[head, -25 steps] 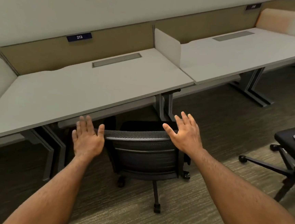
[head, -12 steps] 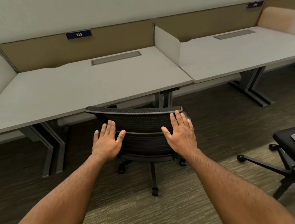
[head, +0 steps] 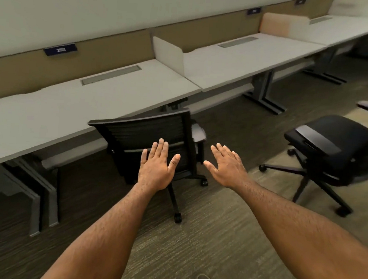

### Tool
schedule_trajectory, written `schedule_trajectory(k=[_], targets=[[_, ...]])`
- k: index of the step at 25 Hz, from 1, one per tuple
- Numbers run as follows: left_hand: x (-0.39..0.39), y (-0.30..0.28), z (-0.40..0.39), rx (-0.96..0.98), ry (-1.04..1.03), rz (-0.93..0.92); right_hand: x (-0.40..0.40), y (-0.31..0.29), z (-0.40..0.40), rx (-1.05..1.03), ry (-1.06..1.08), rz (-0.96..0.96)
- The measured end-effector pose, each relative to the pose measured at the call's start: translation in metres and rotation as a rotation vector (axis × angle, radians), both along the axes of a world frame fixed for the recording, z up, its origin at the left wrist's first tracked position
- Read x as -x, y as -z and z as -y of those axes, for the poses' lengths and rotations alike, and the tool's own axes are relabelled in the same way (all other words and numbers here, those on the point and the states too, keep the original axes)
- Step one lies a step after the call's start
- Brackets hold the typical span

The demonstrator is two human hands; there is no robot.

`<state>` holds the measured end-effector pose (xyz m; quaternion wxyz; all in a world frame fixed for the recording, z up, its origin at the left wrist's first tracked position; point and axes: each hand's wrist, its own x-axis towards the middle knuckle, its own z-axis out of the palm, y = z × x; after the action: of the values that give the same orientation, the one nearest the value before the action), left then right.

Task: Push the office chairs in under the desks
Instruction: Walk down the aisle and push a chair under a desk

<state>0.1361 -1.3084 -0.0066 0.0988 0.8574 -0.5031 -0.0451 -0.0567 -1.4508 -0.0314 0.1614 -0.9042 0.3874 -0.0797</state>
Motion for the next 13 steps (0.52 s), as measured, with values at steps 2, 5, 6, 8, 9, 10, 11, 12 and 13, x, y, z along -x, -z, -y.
schedule_trajectory(k=[2, 5, 6, 8, 9, 10, 11, 12, 13], targets=[[0.042, 0.005, 0.005, 0.017, 0.079, -0.007, 0.051, 0.005, -0.016, -0.024, 0.068, -0.002], [0.114, 0.015, 0.017, 0.053, 0.204, -0.052, 0.133, 0.013, -0.033, -0.07, 0.2, -0.024], [0.139, 0.018, 0.021, 0.06, 0.251, -0.071, 0.16, 0.015, -0.037, -0.082, 0.253, -0.027], [0.192, 0.022, 0.034, 0.056, 0.358, -0.096, 0.218, 0.017, -0.043, -0.098, 0.369, -0.03], [0.216, 0.023, 0.041, 0.054, 0.402, -0.102, 0.244, 0.017, -0.043, -0.1, 0.413, -0.031], [0.242, 0.024, 0.05, 0.047, 0.448, -0.105, 0.27, 0.018, -0.043, -0.099, 0.454, -0.027], [0.266, 0.025, 0.058, 0.034, 0.497, -0.106, 0.294, 0.019, -0.043, -0.098, 0.492, -0.02], [0.294, 0.026, 0.066, 0.016, 0.551, -0.1, 0.322, 0.02, -0.042, -0.101, 0.537, -0.007], [0.319, 0.028, 0.075, 0.005, 0.6, -0.085, 0.349, 0.021, -0.041, -0.107, 0.579, 0.001]])
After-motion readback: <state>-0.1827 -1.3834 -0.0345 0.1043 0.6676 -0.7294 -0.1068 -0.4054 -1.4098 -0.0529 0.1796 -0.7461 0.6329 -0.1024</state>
